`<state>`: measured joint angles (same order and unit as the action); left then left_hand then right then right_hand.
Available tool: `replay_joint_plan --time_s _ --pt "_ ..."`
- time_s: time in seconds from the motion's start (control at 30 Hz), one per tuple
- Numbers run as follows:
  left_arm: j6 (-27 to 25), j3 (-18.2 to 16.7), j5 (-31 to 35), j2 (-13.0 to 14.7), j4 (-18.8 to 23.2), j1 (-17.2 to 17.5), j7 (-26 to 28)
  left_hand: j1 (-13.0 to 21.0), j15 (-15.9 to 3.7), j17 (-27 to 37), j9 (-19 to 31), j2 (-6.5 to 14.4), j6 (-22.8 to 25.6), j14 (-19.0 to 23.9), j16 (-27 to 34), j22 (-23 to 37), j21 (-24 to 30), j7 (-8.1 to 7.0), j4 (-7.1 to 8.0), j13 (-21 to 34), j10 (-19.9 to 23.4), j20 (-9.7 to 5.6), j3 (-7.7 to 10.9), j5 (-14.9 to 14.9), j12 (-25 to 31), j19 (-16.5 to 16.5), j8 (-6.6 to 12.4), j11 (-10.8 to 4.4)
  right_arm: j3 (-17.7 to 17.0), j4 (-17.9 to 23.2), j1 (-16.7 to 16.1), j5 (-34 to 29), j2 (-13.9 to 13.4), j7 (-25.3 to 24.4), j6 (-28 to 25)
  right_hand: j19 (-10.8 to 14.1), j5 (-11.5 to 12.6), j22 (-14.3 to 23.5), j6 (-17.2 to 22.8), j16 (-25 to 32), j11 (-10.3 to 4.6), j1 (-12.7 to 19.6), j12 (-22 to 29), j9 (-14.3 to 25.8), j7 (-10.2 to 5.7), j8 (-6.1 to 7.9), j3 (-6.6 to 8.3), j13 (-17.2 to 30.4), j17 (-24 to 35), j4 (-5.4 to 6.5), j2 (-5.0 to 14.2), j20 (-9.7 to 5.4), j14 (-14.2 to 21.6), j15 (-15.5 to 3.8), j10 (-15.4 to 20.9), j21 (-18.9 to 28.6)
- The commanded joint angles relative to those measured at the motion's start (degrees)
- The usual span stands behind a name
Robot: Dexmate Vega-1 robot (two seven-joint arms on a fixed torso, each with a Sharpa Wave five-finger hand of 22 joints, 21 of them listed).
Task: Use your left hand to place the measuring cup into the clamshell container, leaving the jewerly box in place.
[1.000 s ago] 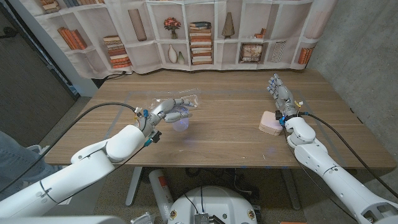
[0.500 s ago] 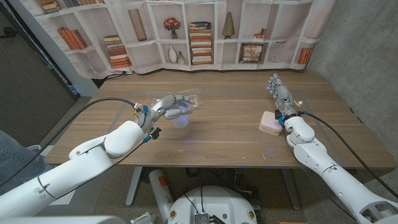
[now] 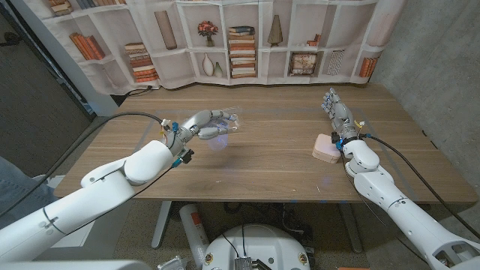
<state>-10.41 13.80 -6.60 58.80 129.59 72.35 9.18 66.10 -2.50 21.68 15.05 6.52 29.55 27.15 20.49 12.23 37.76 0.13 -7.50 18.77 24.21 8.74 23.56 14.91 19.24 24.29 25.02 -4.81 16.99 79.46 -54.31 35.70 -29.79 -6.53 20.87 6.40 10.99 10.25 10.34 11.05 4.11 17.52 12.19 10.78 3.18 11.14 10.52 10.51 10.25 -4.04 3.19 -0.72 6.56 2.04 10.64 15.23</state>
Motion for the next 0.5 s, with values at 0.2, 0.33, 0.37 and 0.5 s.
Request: replay_joint_plan --time_s 0.2,0.33,0.37,0.5 --pt "-1.12 -1.37 0.76 0.7 2.02 -0.06 -0.3 0.43 0.16 0.26 0.03 0.74 0.39 0.62 -0.36 0.08 0.64 0.32 -0.02 0.25 0.74 0.1 0.47 0.17 -0.04 -0.44 0.24 -0.34 0.06 -0.86 0.64 0.29 0.14 0.71 0.24 0.65 -0.01 0.19 0.47 -0.23 -0.01 0.04 0.18 0.18 -0.11 0.2 0.18 0.21 0.24 -0.34 0.41 -0.05 0.35 0.07 0.53 -0.36" --pt "-1.43 -1.77 0.88 0.77 2.42 0.12 -0.27 0.38 0.03 0.31 0.01 0.73 0.42 0.61 -0.43 0.07 0.67 0.28 -0.02 0.31 0.75 0.2 0.54 0.17 -0.09 -0.77 0.24 -0.3 0.15 -1.01 0.76 0.37 0.17 0.89 0.16 0.68 -0.01 0.19 0.46 -0.22 -0.04 0.03 0.19 0.18 -0.13 0.19 0.19 0.2 0.24 -0.35 0.44 -0.05 0.37 0.0 0.55 -0.44" --pt "-1.49 -1.88 0.78 0.79 2.49 0.14 -0.38 0.37 -0.06 0.33 0.01 0.73 0.44 0.59 -0.46 0.07 0.7 0.28 -0.02 0.33 0.73 0.15 0.56 0.17 -0.12 -0.78 0.25 -0.27 0.15 -1.03 0.78 0.4 0.18 0.93 0.17 0.68 -0.01 0.19 0.48 -0.23 0.01 0.04 0.19 0.18 -0.09 0.2 0.19 0.2 0.24 -0.36 0.44 0.0 0.35 -0.02 0.56 -0.46" --pt "-1.46 -2.1 0.66 0.84 2.53 0.05 -0.75 0.33 0.03 0.38 0.0 0.71 0.52 0.66 -0.49 0.05 0.8 0.28 -0.04 0.4 0.74 0.14 0.65 0.18 -0.18 -0.92 0.27 -0.23 0.2 -1.05 0.86 0.34 0.16 0.93 0.12 0.72 -0.01 0.2 0.55 -0.23 0.11 0.03 0.18 0.18 -0.1 0.22 0.19 0.2 0.24 -0.38 0.45 -0.05 0.38 -0.05 0.55 -0.51"
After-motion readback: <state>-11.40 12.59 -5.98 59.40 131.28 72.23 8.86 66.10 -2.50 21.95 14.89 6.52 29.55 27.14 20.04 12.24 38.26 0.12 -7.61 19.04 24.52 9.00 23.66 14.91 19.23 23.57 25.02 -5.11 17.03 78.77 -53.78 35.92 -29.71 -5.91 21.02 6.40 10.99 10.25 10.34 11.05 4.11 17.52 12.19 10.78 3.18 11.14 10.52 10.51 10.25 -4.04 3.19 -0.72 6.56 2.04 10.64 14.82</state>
